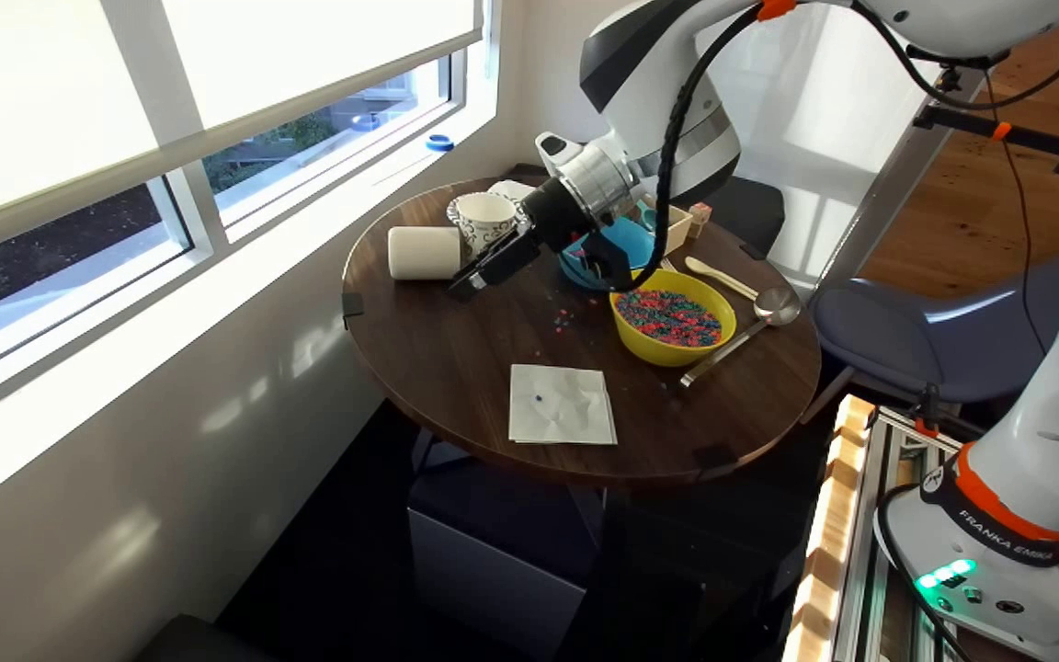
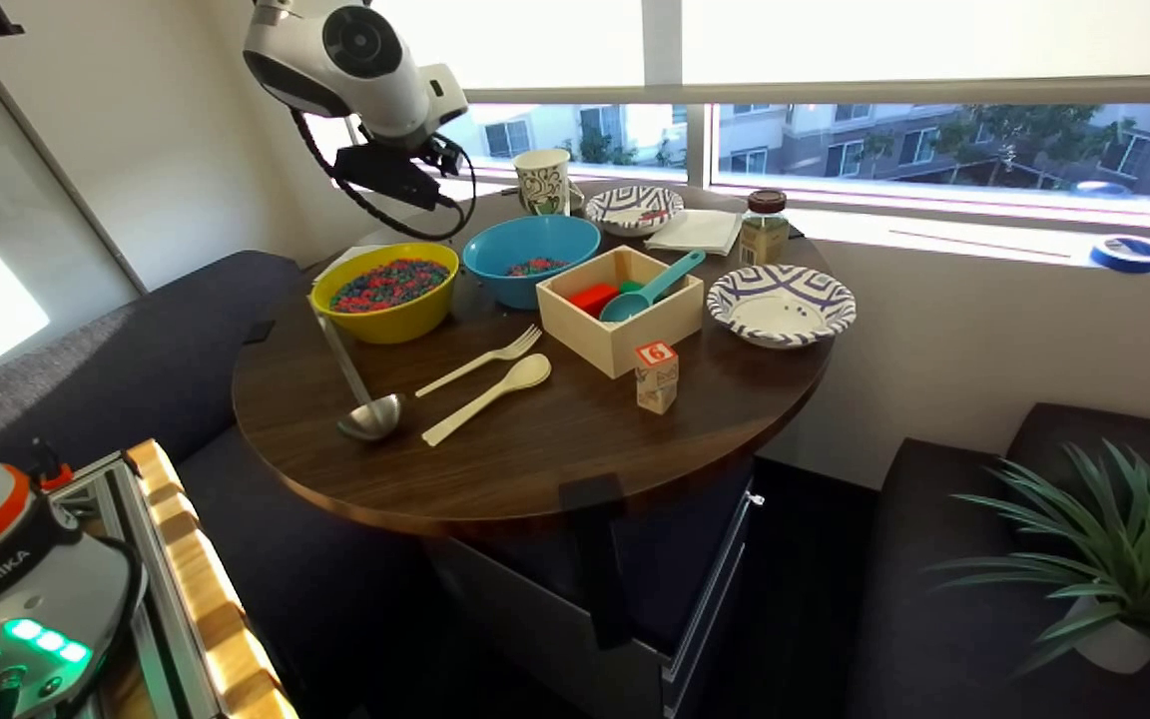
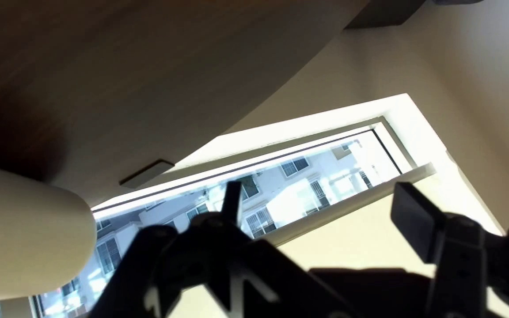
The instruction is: Pour the contents of the mug into the blue bowl
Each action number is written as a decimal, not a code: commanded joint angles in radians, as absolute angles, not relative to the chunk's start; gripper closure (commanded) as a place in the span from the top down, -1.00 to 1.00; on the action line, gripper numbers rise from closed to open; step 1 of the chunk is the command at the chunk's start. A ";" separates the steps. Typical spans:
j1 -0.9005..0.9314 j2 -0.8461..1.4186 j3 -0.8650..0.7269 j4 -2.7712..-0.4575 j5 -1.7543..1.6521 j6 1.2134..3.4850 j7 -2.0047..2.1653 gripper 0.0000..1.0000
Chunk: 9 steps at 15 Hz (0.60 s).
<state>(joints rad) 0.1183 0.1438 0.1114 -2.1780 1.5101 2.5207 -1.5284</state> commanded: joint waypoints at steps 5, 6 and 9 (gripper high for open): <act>0.113 -0.049 0.095 -2.261 0.967 2.441 -1.014 1.00; 0.108 -0.080 0.094 -2.278 0.882 2.439 -0.945 1.00; 0.067 -0.197 0.077 -2.347 0.631 2.413 -0.758 1.00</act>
<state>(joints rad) 0.1032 -0.0599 0.0934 -2.2493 0.8280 2.4517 -0.9177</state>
